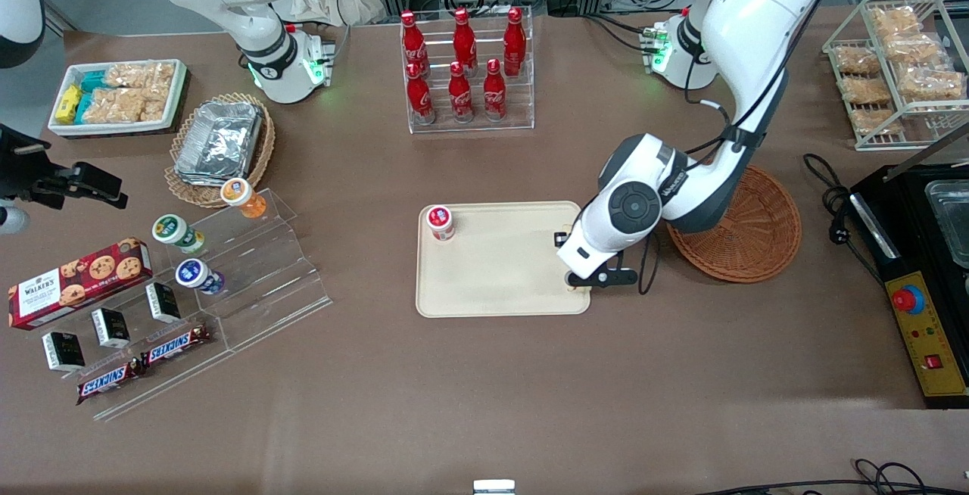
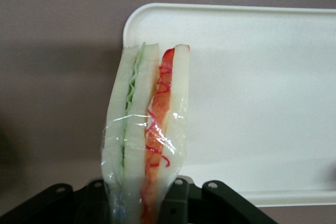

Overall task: Place sandwich from basket to tray
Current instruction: 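Carry the sandwich over to the cream tray with the left gripper, then lower the sandwich onto the tray and open the left gripper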

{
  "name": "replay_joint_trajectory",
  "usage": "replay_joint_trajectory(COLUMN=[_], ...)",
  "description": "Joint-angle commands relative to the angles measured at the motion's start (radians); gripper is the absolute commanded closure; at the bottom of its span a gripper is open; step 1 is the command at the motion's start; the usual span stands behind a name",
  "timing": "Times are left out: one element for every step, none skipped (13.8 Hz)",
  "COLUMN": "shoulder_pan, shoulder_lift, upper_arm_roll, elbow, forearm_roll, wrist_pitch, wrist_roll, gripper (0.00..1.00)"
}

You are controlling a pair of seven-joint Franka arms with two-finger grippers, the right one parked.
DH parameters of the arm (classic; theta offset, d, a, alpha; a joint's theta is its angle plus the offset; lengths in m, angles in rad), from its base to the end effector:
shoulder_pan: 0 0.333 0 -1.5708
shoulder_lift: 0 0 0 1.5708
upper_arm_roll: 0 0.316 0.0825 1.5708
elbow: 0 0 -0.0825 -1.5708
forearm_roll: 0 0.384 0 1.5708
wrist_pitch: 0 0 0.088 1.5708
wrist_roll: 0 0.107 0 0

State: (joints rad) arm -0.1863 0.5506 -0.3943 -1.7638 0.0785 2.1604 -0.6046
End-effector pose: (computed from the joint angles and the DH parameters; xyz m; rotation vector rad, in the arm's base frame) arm 0.5542 -0.3352 0.2641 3.0735 0.0278 -0.2631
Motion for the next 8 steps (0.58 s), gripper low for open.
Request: replay_joint_trajectory(shoulder_pan=[-0.024,-0.024,-0.024,-0.024,-0.024,-0.024,-0.025,-0.025], shoulder_lift=[0.070,0.090,0.100,0.103,0.107,0.111,0.115,0.117], upper_arm_roll=[0.003,0.005,0.005,0.005,0.005,0.005,0.005,0.005], elbow=[0.035,0.037,0.033,0.033,0.036,0.037,0.038,0.043], forearm_roll=[0.082,0.099,0.102,0.103,0.103,0.103,0.103,0.107], wrist_pitch=[0.035,0.053,0.073,0.076,0.078,0.079,0.079,0.079], wrist_roll=[-0.020,-0.020,-0.020,-0.020,-0.020,-0.020,-0.020,-0.018], gripper=[0.67,0.67,0.67,0.67,0.64,0.60,0.42,0.00])
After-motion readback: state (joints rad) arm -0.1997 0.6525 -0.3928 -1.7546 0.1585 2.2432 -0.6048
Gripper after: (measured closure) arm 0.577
